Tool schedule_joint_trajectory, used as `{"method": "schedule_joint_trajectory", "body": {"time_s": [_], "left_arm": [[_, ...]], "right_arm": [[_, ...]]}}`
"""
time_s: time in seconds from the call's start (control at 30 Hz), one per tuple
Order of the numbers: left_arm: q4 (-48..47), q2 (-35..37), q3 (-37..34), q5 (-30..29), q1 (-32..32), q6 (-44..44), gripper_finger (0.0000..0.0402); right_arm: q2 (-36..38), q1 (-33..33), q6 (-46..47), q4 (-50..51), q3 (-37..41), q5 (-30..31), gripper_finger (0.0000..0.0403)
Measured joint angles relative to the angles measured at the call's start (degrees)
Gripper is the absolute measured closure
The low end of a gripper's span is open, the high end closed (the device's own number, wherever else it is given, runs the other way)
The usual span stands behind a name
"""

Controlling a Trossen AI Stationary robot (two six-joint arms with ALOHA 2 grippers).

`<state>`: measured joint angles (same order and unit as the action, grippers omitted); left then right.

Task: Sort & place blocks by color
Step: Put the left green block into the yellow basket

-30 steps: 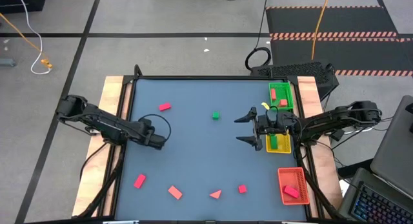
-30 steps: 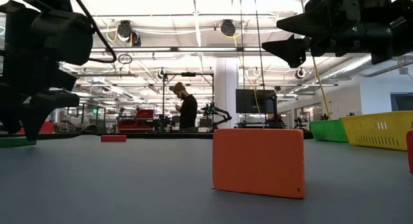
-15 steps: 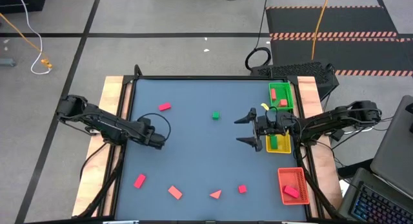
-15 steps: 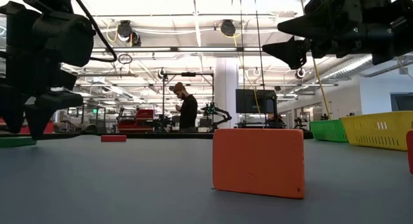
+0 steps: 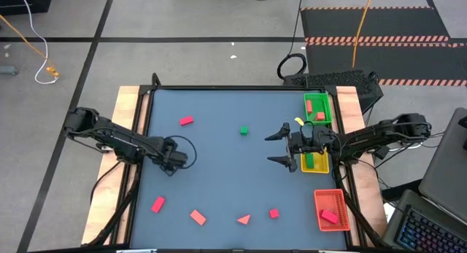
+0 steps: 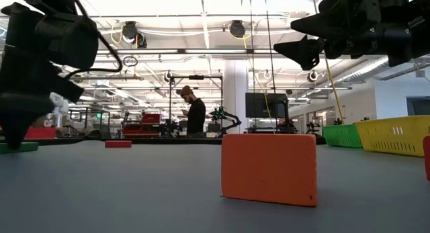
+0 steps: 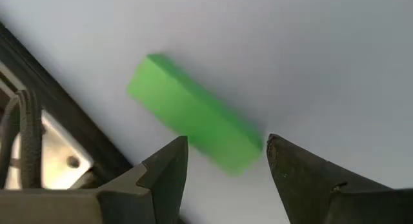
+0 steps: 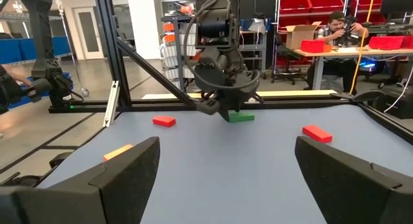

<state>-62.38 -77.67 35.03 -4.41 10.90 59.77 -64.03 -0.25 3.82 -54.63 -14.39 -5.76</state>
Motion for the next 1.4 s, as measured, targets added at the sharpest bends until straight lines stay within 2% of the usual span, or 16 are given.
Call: {"method": "schedule_joint_trajectory", "body": {"time_s": [0.23,0.43,0.53,0.6,0.7,0.77,0.83,0.93,1.1,1.27,1.4], "left_arm": [[-1.48,0.0,0.04,0.79,0.0,-11.64,0.0188],[-1.5,0.0,0.04,0.41,0.0,-10.87,0.0188],[-0.9,0.0,0.04,-2.35,-0.21,-8.4,0.0188],[1.54,0.0,0.01,-2.43,-0.99,-7.25,0.0188],[6.6,0.11,-0.8,0.45,-2.4,-6.68,0.0188],[9.41,0.23,-1.21,0.96,-2.36,-8.1,0.0188],[16.07,-0.06,-0.68,2.8,-2.1,-9.73,0.0188],[17.54,0.28,-0.94,3.04,-2.14,-12.28,0.0188],[25.33,0.02,1.04,3.4,-1.87,-16.77,0.0188],[21.77,0.02,7.18,3.07,-1.84,-18.97,0.0188],[6.01,0.04,12.78,-1.54,-2.0,-14.82,0.0188]], "right_arm": [[0.0,0.0,0.41,-0.54,0.0,0.0,0.0051],[0.0,0.0,0.91,-0.83,0.02,0.01,0.0051],[0.0,0.0,1.05,-0.83,0.02,0.0,0.0051],[0.0,0.0,1.07,-0.83,0.02,0.0,0.0051],[0.0,0.0,1.07,-0.82,0.02,0.0,0.0051],[0.0,0.0,1.07,-0.81,0.02,0.0,0.0051],[0.0,0.0,1.07,-0.83,0.02,0.0,0.0051],[0.0,-0.02,1.07,-0.83,0.04,0.0,0.0051],[-0.13,-0.11,1.05,-1.94,0.03,0.03,0.0051],[-0.11,-0.13,1.07,-2.78,0.09,0.18,0.0051],[-0.11,-0.13,1.47,-2.61,0.09,0.39,0.0051]]}}
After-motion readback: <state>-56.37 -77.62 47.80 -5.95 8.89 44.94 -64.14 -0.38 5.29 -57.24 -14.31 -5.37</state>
